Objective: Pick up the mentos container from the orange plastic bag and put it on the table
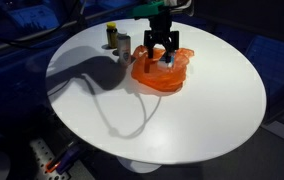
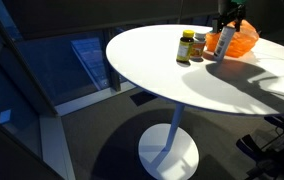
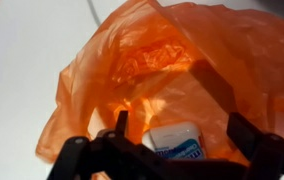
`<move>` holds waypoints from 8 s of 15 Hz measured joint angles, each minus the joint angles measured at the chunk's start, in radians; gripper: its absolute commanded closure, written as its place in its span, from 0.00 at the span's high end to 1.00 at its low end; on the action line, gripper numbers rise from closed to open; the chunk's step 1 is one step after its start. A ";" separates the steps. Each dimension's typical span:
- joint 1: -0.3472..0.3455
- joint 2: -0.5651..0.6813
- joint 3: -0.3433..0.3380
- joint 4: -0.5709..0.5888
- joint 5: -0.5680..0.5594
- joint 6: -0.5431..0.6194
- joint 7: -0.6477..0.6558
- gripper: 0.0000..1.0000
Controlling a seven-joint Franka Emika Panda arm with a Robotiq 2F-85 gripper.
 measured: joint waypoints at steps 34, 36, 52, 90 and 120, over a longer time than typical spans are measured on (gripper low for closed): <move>-0.076 0.002 0.007 -0.030 0.120 0.294 -0.139 1.00; -0.076 0.002 0.007 -0.042 0.120 0.309 -0.142 1.00; -0.076 -0.039 0.001 -0.060 0.120 0.322 -0.145 0.40; 0.022 -0.144 0.124 0.024 0.215 0.174 -0.199 0.40; 0.097 -0.450 0.257 -0.429 0.393 0.254 -0.724 0.40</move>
